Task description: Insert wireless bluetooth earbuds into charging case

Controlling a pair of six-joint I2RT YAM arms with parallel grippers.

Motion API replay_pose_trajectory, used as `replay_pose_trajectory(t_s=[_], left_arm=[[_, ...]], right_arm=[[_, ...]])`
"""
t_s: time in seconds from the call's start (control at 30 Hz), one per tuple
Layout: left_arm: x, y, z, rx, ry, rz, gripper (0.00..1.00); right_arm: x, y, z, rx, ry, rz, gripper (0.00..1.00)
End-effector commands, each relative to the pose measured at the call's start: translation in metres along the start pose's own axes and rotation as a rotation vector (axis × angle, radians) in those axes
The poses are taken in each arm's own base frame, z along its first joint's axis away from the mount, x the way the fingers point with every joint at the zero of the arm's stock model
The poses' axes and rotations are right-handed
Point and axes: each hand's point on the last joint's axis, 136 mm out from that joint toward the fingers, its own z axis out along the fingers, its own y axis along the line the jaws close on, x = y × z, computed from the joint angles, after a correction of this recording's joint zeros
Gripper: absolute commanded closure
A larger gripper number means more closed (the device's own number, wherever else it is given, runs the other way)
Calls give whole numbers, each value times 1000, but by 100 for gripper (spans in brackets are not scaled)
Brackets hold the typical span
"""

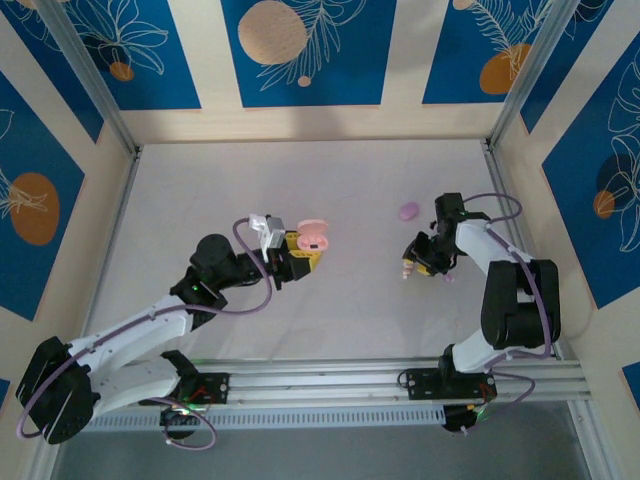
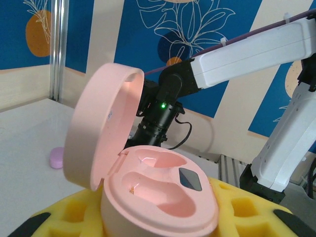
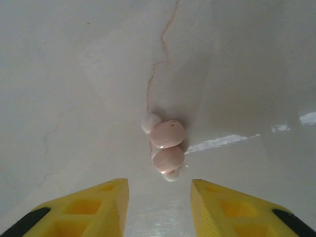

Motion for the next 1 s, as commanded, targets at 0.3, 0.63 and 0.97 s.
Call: replay_pose_trajectory(t_s=[0.3, 0.63, 0.97], left_arm=[[-4, -3, -2, -1, -6, 10, 72], [-2, -3, -3, -4, 0, 8, 72], [0, -3, -4, -8, 6, 5, 71]], right_arm=[[9, -5, 24, 90, 47, -30, 65], [7, 4, 30, 125, 45, -103, 69], [14, 18, 36, 131, 71, -187, 76]])
